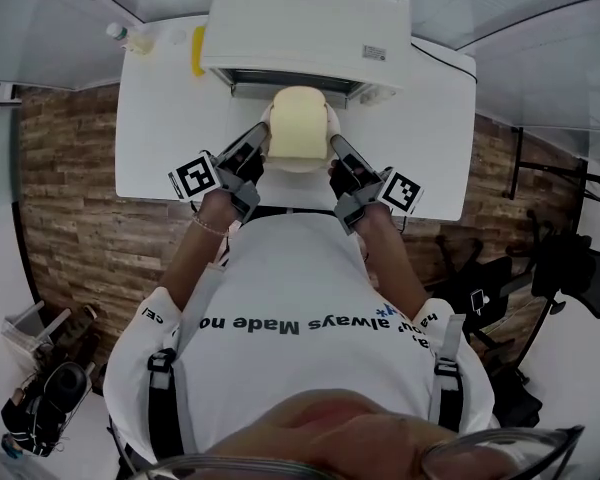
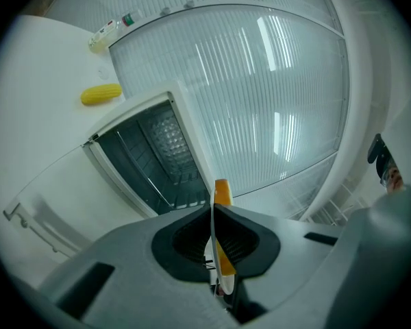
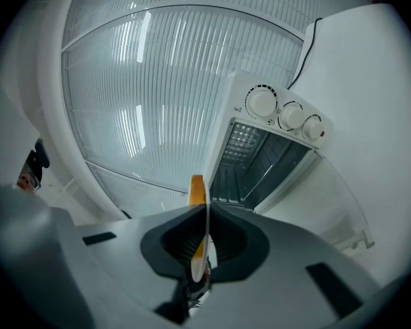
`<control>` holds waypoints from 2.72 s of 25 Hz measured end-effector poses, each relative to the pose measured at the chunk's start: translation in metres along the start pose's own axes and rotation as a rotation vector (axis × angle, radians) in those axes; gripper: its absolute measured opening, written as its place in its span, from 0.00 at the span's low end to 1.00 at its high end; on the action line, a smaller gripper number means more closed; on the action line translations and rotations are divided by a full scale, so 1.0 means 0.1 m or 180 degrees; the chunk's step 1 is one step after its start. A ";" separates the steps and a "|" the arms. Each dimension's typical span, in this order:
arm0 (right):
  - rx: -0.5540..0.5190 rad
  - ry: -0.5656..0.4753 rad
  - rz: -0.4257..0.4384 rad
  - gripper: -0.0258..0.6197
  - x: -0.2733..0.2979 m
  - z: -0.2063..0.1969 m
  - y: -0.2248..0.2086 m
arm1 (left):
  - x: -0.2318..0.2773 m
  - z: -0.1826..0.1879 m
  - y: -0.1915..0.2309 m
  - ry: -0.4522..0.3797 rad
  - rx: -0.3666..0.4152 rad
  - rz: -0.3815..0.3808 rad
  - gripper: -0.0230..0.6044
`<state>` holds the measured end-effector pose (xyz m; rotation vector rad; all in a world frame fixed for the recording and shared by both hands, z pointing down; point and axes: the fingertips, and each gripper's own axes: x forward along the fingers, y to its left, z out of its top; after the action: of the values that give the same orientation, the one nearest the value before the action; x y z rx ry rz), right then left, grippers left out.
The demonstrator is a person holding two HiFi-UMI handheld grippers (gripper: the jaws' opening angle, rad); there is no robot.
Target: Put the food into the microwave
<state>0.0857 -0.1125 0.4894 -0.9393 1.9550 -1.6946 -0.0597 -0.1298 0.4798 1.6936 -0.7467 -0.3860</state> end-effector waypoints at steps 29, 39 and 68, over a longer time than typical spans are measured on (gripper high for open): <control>0.0368 -0.0188 -0.0171 0.07 0.57 0.24 -0.74 | 0.45 0.31 0.93 0.0118 0.0112 0.0293 0.07; 0.0507 -0.0300 -0.0173 0.07 0.84 0.42 -1.01 | 0.69 0.48 1.23 0.0049 0.0124 0.0385 0.07; 0.0725 -0.0586 -0.0222 0.07 1.21 0.63 -1.49 | 1.02 0.71 1.72 -0.0034 0.0106 0.0529 0.07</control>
<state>0.0777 -0.2489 0.6381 -1.0465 1.5913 -1.7561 -0.0744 -0.2686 0.6399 1.6475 -0.8990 -0.2683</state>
